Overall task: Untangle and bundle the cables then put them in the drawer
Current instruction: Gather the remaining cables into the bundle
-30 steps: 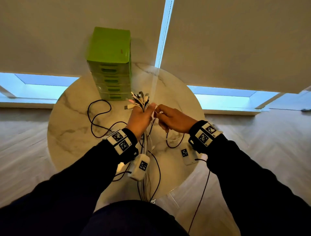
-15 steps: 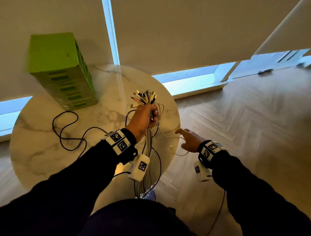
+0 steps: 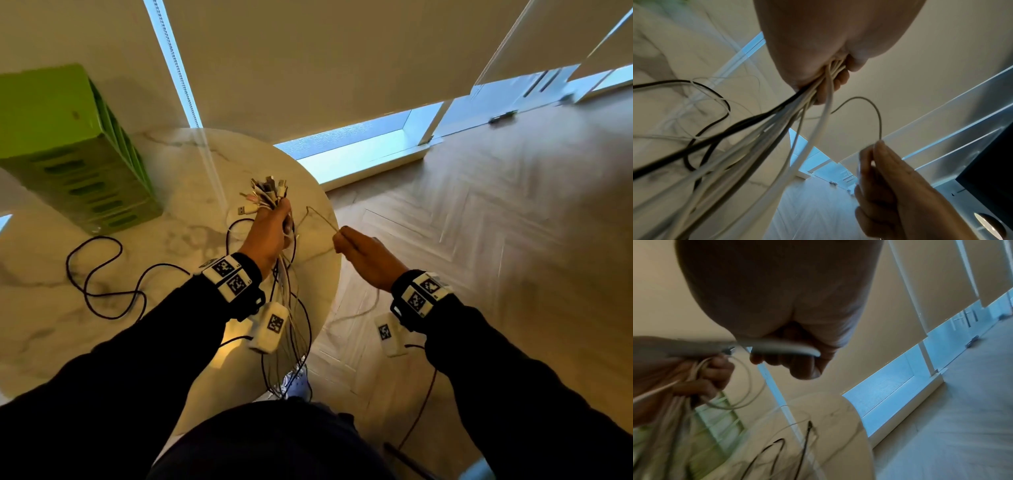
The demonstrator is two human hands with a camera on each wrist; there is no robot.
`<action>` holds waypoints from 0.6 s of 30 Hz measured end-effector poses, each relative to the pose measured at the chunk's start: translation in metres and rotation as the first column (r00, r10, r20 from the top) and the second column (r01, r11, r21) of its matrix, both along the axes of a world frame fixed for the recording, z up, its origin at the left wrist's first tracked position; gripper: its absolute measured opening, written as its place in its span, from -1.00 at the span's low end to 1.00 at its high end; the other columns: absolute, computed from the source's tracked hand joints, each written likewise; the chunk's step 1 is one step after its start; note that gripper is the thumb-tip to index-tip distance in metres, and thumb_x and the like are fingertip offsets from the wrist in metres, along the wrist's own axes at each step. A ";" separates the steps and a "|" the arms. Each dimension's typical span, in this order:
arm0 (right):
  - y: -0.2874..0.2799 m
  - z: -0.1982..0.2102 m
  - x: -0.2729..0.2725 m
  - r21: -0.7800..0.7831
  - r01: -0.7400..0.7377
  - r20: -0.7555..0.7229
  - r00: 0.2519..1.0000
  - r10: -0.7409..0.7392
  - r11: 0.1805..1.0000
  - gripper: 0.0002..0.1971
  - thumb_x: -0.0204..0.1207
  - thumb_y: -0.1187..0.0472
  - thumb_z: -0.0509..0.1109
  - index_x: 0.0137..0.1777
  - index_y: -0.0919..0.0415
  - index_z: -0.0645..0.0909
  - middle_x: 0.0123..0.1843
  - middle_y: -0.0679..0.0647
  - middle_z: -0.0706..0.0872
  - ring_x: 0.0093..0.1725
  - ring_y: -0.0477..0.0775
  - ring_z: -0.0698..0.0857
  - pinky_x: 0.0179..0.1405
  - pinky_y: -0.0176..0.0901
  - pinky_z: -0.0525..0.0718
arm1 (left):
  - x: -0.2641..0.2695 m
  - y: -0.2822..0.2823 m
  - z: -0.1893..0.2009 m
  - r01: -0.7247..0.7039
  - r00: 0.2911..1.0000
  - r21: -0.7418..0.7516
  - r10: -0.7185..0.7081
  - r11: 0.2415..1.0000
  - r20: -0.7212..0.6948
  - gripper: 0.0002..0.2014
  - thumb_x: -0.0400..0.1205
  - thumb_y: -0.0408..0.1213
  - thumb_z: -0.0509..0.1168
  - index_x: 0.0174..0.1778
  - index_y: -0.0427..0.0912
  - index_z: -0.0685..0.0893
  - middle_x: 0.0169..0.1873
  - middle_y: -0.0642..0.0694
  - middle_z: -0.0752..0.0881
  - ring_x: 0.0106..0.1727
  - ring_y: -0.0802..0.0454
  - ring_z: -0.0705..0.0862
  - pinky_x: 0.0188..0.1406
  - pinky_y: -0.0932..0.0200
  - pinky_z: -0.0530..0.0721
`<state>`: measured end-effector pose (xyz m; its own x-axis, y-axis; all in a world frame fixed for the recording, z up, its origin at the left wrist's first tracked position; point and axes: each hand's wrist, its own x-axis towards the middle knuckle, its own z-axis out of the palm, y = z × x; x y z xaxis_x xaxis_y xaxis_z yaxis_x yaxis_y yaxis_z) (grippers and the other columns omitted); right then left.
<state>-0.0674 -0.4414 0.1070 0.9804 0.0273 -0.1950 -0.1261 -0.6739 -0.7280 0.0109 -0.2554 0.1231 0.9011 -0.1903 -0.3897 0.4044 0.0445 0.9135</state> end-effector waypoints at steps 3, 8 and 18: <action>-0.037 -0.019 -0.001 -0.254 -0.103 -0.191 0.980 0.055 0.962 -0.66 0.80 -0.11 0.05 0.13 0.04 0.60 0.06 -0.08 0.75 0.04 0.00 0.71 0.08 -0.08 0.58 | 0.004 0.007 -0.003 -0.035 0.999 -0.091 0.034 0.995 -0.013 -0.69 0.83 -0.20 0.12 -0.27 -0.05 0.44 -0.42 0.01 0.43 -0.44 0.12 0.33 -0.60 0.32 0.29; -0.061 -0.053 -0.008 -0.553 -0.351 -0.598 0.798 -0.067 0.755 -0.43 0.66 0.00 0.28 0.66 -0.09 0.28 0.67 0.07 0.36 0.57 0.21 0.45 0.53 0.19 0.48 | 0.000 0.016 0.000 0.023 0.999 -0.245 -0.030 0.969 -0.027 -0.69 0.83 -0.27 0.08 -0.28 -0.09 0.43 -0.43 0.01 0.43 -0.46 0.13 0.33 -0.58 0.28 0.18; 0.045 -0.035 0.017 0.050 -0.302 -0.050 0.951 0.304 0.952 -0.71 0.58 0.24 0.35 0.29 0.13 0.60 0.05 -0.03 0.79 0.10 0.01 0.75 0.24 0.09 0.71 | -0.006 0.023 0.001 0.112 0.992 -0.310 -0.124 0.944 -0.018 -0.64 0.82 -0.25 0.05 -0.34 -0.13 0.40 -0.45 0.00 0.39 -0.46 0.12 0.33 -0.56 0.25 0.23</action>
